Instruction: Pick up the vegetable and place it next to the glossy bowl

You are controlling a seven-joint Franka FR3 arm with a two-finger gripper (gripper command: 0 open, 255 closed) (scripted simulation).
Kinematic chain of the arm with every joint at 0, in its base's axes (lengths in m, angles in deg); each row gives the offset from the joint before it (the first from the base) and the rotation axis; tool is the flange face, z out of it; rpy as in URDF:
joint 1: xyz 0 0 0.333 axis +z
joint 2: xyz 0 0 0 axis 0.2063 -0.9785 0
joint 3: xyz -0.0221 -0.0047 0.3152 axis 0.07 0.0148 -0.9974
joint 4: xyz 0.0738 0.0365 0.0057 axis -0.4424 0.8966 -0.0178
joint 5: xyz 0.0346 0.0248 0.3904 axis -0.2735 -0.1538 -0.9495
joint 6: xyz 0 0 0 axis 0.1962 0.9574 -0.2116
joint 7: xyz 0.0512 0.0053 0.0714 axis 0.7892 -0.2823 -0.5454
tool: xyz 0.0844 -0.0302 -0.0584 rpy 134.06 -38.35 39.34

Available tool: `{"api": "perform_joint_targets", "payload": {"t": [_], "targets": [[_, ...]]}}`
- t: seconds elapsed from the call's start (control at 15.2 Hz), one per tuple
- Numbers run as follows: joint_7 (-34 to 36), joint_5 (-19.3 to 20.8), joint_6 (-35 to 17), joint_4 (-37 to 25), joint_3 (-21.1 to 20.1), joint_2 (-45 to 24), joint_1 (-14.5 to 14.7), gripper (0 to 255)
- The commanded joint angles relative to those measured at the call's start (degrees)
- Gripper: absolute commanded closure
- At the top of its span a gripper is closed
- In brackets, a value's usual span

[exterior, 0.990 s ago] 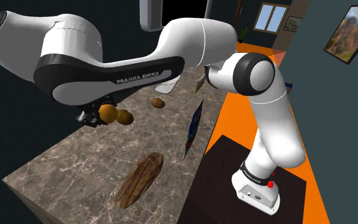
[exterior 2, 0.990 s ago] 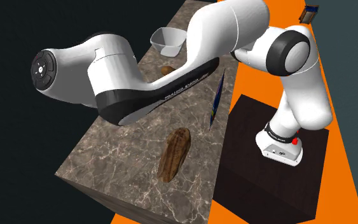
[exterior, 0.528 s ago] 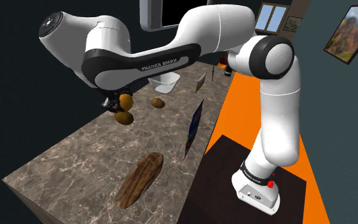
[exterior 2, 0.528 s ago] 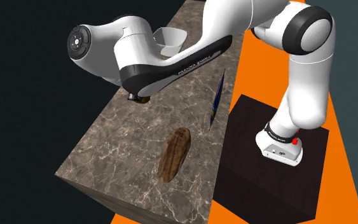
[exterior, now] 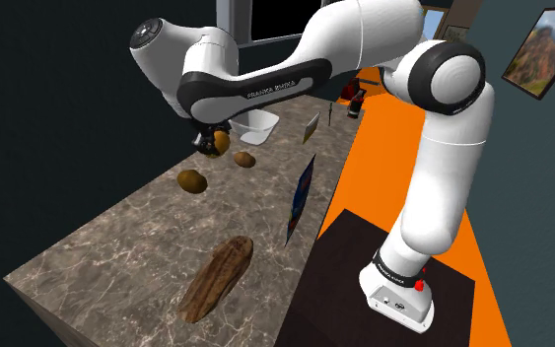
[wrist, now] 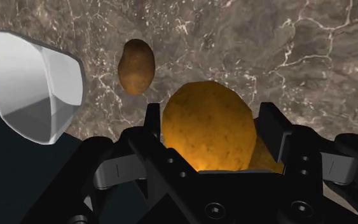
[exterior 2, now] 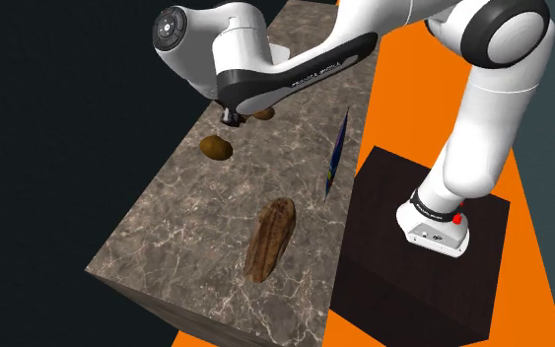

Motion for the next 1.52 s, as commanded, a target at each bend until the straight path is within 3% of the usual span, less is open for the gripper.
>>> {"api": "perform_joint_targets", "payload": {"t": [0.0, 0.73, 1.45], "targets": [[-2.2, -0.1, -2.2, 2.0, 0.9, 1.5, -2.1, 255], [-14.2, 0.2, -13.2, 8.9, 7.3, 6.6, -12.1, 255], [-25.3, 1.9, -21.4, 7.0, 13.6, 4.4, -20.0, 255]]}}
